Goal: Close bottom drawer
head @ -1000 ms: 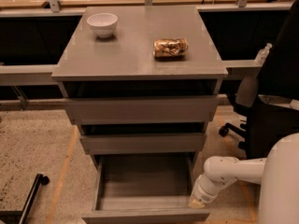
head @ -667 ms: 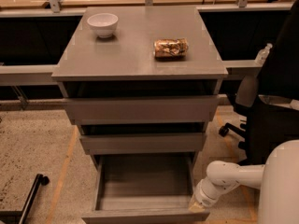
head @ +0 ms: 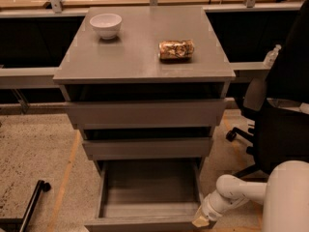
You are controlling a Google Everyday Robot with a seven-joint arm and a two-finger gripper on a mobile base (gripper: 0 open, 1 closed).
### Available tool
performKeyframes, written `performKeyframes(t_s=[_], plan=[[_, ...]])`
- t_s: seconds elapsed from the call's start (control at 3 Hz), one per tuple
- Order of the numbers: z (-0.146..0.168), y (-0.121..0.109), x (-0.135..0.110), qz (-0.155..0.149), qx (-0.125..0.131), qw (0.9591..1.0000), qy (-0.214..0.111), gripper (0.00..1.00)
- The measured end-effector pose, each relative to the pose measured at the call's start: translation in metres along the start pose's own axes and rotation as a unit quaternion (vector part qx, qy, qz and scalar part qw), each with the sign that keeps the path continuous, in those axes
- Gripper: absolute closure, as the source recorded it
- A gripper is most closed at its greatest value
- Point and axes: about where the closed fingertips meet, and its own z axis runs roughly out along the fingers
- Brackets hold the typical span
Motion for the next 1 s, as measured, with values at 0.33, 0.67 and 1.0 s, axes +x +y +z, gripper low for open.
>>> performKeyframes(t_s=[0.33,0.67,1.0], plan=[[0.0335,-0.0082,0.0186,0.037,-0.028,0.9988,-0.011,1.0],[0.0335,-0.0081,0.0186,0.037,-0.028,0.9988,-0.011,1.0],[0.0364,-0.0158,0.0129,0.035,-0.023,0.9989,-0.019,1.0]])
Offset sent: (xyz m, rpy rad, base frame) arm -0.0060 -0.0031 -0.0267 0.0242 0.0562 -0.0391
